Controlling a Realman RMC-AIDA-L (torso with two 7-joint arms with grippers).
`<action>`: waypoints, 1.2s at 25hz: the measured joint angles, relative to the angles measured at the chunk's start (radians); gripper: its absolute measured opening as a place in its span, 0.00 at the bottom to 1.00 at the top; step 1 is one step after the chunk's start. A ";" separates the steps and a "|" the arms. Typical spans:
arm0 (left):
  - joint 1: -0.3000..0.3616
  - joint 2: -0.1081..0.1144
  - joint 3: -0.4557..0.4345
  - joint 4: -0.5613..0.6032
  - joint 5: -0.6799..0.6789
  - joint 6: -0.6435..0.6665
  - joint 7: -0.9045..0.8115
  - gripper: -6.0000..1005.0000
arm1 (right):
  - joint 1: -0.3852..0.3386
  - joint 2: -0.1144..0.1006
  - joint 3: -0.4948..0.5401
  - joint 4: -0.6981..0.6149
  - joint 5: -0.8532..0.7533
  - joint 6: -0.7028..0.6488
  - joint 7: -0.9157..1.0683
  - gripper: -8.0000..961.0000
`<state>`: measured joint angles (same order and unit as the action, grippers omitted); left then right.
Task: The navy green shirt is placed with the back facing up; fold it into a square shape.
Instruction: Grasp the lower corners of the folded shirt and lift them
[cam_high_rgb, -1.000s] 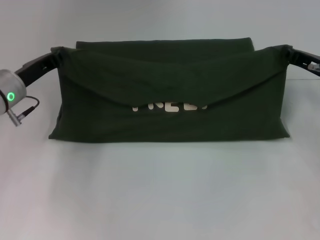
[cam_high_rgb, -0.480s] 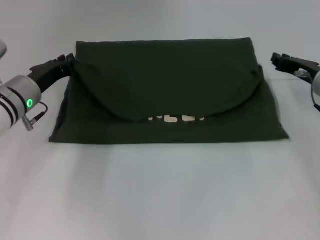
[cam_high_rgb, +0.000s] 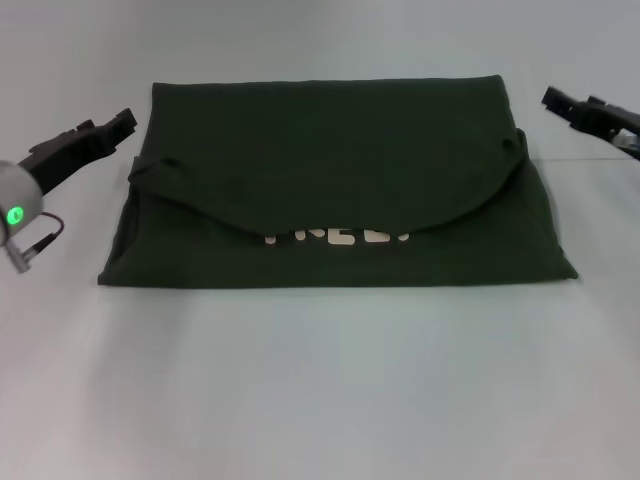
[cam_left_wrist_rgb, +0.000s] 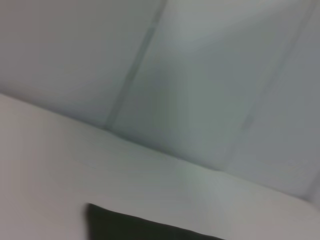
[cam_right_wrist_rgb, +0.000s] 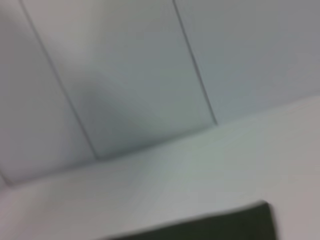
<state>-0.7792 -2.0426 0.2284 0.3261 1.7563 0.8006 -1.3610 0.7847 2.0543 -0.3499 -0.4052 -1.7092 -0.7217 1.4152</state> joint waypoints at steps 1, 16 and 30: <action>0.021 0.005 0.030 0.012 0.001 0.053 -0.034 0.52 | -0.028 -0.007 0.000 -0.006 0.020 -0.076 0.001 0.60; 0.128 -0.004 0.236 0.194 0.390 0.103 -0.404 0.88 | -0.236 -0.089 -0.110 -0.009 0.031 -0.479 0.103 0.96; 0.119 -0.018 0.338 0.164 0.444 -0.039 -0.376 0.89 | -0.244 -0.093 -0.118 -0.009 0.017 -0.464 0.100 0.96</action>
<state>-0.6602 -2.0606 0.5667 0.4896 2.2008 0.7619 -1.7371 0.5404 1.9615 -0.4677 -0.4142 -1.6922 -1.1854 1.5149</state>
